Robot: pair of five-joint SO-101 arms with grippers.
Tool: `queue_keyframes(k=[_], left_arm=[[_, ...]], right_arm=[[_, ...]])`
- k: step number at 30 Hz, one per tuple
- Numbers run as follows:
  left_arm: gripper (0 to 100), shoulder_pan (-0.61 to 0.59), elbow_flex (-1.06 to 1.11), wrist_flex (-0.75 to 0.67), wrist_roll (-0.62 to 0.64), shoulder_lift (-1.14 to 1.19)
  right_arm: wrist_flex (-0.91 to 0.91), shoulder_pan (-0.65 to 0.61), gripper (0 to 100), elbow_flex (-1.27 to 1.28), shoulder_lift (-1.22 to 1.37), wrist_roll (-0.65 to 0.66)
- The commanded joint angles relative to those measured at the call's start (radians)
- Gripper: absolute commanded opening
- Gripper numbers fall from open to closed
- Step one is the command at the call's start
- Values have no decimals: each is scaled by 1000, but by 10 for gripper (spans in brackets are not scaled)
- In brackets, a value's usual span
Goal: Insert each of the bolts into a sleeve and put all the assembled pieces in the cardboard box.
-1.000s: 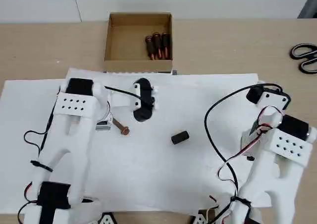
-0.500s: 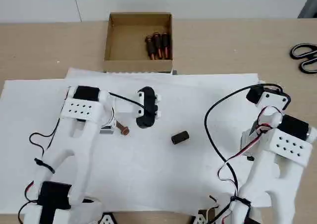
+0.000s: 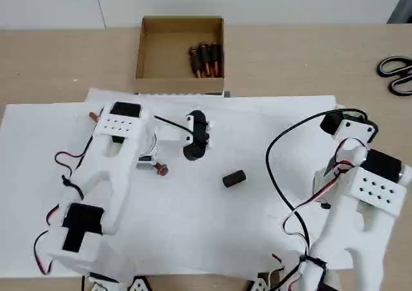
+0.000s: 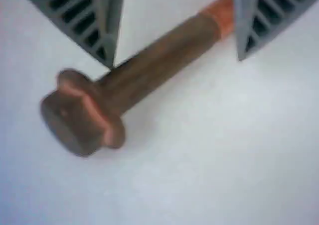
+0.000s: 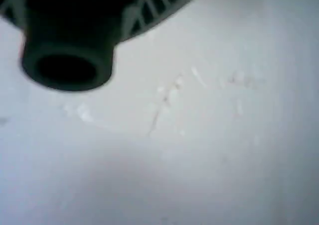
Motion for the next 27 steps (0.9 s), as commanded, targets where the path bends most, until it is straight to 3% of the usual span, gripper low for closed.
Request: queue_keyframes(k=[1,27], left_arm=[[155,31,-70,49,-190,2],[151,60,64,58,-224,9]], right_arm=[[-18,5,4,-6,-21,9],[-18,5,4,-6,-21,9]])
